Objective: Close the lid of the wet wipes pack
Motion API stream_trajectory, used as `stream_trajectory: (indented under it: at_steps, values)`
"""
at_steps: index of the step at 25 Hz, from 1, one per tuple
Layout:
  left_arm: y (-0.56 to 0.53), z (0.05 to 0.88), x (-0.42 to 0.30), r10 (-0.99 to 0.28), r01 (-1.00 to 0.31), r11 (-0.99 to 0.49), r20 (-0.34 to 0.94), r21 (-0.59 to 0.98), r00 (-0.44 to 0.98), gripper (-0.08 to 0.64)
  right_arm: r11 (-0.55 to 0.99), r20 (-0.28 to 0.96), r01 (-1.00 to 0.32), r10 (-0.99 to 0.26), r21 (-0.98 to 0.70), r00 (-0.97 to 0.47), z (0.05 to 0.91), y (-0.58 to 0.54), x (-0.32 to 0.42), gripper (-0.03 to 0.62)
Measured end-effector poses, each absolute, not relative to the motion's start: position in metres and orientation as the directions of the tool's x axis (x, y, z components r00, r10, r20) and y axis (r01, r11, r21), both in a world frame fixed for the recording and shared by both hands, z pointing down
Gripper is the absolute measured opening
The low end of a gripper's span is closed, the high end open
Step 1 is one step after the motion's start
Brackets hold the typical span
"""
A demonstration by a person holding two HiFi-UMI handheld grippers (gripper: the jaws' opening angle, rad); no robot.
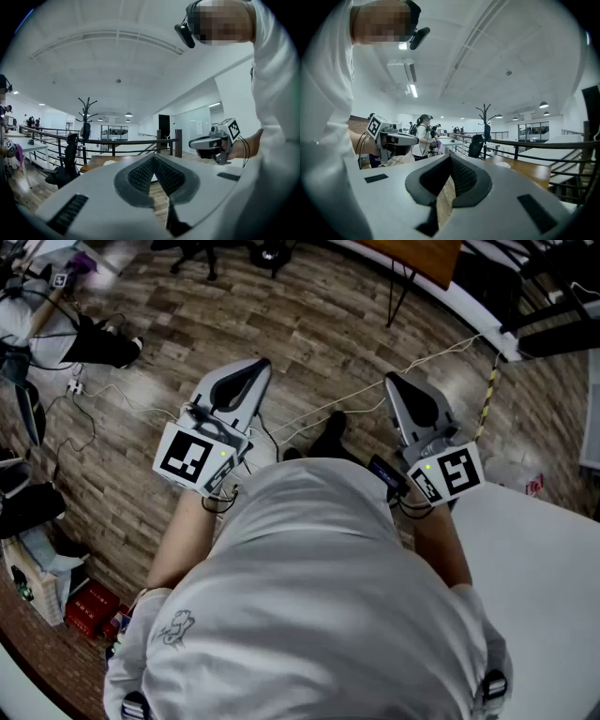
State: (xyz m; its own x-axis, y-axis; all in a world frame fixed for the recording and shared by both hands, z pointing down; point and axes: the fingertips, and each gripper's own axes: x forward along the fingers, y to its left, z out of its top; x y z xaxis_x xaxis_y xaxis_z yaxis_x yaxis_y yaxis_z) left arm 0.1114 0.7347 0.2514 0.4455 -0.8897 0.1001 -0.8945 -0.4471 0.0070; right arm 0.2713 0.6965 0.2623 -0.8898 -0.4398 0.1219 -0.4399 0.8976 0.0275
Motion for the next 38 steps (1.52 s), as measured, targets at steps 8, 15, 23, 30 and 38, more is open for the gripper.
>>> stream_trajectory:
  at_steps: [8,15,23,30,38]
  values:
    - [0.710,0.252,0.117,-0.876,-0.881,-0.473,0.098,0.009,0.472,0.012,0.898,0.118,-0.441,-0.439,0.010,-0.891,0.267,0.673,0.274,0.032]
    - [0.674,0.256,0.129,-0.875,-0.881,-0.473,0.117,0.011,0.470,0.012,0.906,0.091,-0.423,-0.419,-0.024,-0.903,0.267,0.636,0.286,0.032]
    - [0.609,0.264,0.140,-0.883,-0.892,-0.452,0.129,0.022,0.451,0.012,0.912,0.081,-0.410,-0.407,-0.030,-0.910,0.273,0.573,0.303,0.034]
    - [0.544,0.261,0.157,-0.901,-0.903,-0.414,0.089,0.118,0.425,0.012,0.922,0.067,-0.382,-0.378,-0.067,-0.924,0.277,0.509,0.325,0.034]
    - [0.506,0.264,0.172,-0.912,-0.916,-0.384,0.107,0.116,0.396,0.012,0.928,0.056,-0.355,-0.351,-0.112,-0.935,0.276,0.466,0.343,0.034]
